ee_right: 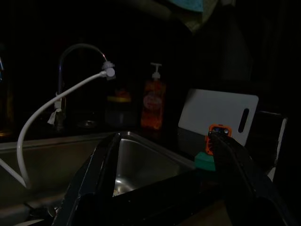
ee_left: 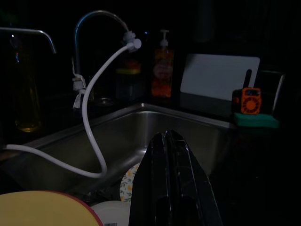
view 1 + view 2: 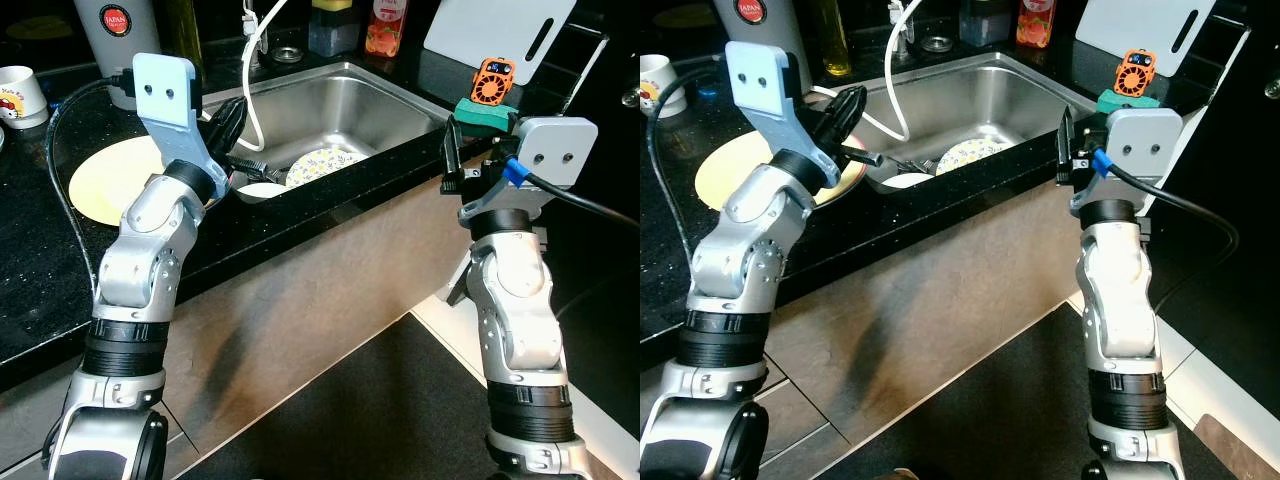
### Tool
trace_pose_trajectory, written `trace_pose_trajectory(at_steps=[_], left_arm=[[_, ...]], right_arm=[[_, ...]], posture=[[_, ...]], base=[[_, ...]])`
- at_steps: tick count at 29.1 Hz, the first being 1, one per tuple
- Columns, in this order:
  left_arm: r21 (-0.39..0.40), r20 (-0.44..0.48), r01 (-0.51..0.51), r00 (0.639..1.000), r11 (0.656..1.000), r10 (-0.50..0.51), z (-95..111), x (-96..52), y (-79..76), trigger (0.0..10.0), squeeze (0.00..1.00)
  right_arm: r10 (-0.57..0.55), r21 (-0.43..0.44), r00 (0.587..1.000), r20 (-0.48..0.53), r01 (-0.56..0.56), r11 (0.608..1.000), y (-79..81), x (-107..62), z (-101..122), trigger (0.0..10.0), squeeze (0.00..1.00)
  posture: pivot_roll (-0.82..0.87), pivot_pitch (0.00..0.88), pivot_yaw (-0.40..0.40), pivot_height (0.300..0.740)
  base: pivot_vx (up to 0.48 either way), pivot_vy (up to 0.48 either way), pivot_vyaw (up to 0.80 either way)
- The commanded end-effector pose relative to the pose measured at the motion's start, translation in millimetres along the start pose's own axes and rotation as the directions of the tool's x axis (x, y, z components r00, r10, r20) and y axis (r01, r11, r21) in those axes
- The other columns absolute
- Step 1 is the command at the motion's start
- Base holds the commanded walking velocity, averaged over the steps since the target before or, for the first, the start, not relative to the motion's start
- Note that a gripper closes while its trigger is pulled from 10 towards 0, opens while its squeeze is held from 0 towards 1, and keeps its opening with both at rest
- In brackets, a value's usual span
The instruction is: Kitchen organization
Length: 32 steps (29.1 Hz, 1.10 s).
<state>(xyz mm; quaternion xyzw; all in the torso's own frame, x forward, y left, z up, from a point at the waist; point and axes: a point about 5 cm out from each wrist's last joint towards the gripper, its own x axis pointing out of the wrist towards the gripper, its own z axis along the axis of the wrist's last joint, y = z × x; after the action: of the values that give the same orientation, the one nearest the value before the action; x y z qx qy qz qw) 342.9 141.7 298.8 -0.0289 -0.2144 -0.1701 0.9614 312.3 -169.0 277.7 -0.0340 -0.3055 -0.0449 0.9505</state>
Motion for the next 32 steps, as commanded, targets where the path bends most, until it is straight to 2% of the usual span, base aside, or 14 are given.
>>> trace_pose_trajectory(at_steps=[1,13,18,27,32], left_arm=[[0.017,-0.012,-0.005,1.000,1.000,0.005,-1.2,0.3,2.0,10.0,0.00],[0.035,-0.026,-0.024,0.999,0.999,0.025,-5.2,-0.2,4.6,10.0,0.00],[0.040,-0.054,-0.042,0.998,0.998,0.044,-13.1,-0.1,3.4,10.0,0.00],[-0.023,-0.046,-0.059,0.997,0.998,0.058,-13.8,2.2,5.0,10.0,0.00],[0.007,-0.047,-0.055,0.997,0.998,0.055,-14.2,2.0,6.2,10.0,0.00]], right_arm=[[-0.003,-0.002,1.000,-0.024,0.003,1.000,-0.1,-2.9,-6.0,10.0,0.00],[-0.007,-0.006,1.000,-0.029,0.007,1.000,-0.9,-3.5,-7.5,10.0,0.00],[-0.034,0.020,0.998,-0.052,0.035,0.999,-7.0,-2.7,-10.6,10.0,0.00],[-0.046,0.010,0.997,-0.061,0.047,0.999,-10.9,-2.1,-13.4,10.0,0.00],[-0.041,0.010,0.997,-0.064,0.042,0.999,-7.8,-2.7,-14.4,10.0,0.00]], posture=[[0.06,0.047,0.003,0.740],[0.06,0.044,0.006,0.740],[0.06,0.043,0.001,0.740],[0.03,0.015,0.004,0.740],[0.03,0.008,0.009,0.740]], base=[[0.000,0.000,0.00],[0.000,0.000,0.00],[0.000,0.000,0.00],[0.000,0.000,0.00],[0.000,0.000,0.00]])
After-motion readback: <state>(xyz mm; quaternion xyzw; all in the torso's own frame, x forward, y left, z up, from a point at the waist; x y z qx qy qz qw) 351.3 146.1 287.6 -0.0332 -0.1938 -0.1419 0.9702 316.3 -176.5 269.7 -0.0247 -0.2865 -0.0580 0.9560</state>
